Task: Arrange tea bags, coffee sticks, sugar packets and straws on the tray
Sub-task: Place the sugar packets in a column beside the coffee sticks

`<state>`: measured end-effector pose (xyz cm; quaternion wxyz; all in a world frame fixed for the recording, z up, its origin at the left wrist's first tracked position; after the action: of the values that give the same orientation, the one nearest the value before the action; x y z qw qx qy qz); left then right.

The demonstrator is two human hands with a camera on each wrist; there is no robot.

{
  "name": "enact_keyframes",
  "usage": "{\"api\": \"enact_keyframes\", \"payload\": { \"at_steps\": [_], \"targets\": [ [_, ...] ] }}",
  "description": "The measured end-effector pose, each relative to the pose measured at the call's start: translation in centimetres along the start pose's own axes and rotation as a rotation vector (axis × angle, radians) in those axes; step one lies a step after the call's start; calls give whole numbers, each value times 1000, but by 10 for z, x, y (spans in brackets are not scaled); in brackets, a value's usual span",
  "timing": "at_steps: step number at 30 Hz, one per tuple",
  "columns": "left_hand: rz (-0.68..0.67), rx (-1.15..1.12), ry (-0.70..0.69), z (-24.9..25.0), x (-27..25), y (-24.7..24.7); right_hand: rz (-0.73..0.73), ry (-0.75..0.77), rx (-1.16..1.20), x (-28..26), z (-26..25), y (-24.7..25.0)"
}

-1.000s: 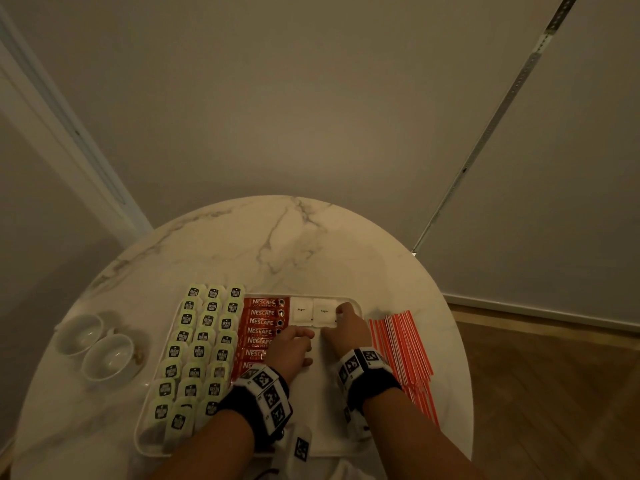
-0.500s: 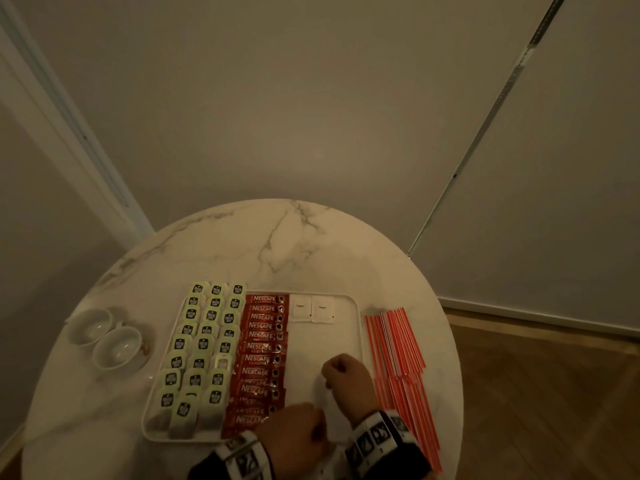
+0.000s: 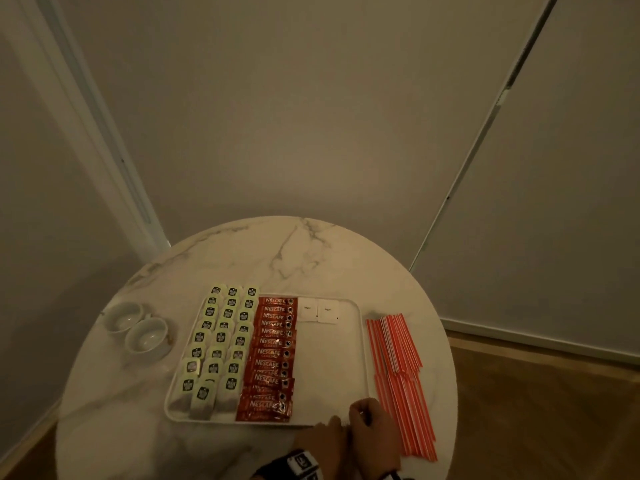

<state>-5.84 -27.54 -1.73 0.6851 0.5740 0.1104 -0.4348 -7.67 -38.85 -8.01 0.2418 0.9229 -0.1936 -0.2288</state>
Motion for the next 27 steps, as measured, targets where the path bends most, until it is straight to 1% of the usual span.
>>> {"api": "enact_keyframes", "payload": {
  "at_steps": [1,3,5,7,10,13,14,15,16,19,21,23,25,27],
  "targets": [
    [29,56,-41,-1,6,-6,0,2,-5,-1,1,2],
    [44,49,-53,-6,16,-14,-12,9,-40,-4,2,3],
    [54,-26,-59,-13,26,-20,-9,26,-103,-6,4,3],
    [18,-141,-51,-19,30,-21,-20,63,-184,-6,8,3],
    [0,-219,-25,-30,35,-22,-136,125,-363,-6,10,0],
    [35,-296,-9,-38,29,-15,-307,243,-621,-9,8,-6],
    [49,-341,-8,-42,26,-11,-344,272,-679,-12,5,-6],
    [63,-397,-12,-46,23,-5,-360,302,-684,-13,1,-6],
    [77,-480,-27,-50,20,1,-375,310,-632,-14,-4,-6],
    [125,-912,-78,-59,4,24,-460,254,-190,-18,-25,-2],
    [202,-1120,-99,-65,-6,41,-500,232,26,-19,-45,2],
    [295,-1226,-108,-71,-11,55,-499,241,126,-21,-68,6],
    [385,-1245,-94,-77,-13,65,-474,253,190,-19,-85,9],
    [441,-1314,-87,-84,-13,72,-466,260,250,-14,-96,10]
  ]
}}
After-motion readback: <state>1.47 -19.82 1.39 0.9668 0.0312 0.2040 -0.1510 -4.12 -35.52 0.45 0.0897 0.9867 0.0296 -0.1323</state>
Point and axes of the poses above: each hand's wrist, its own x-axis towards the middle knuckle, its own y-axis out of the back of the hand, z = x × y, the point moved 3 cm from there along x, towards the middle knuckle, and after that the axes turned 1 degree about -x, right-handed, at the moved point
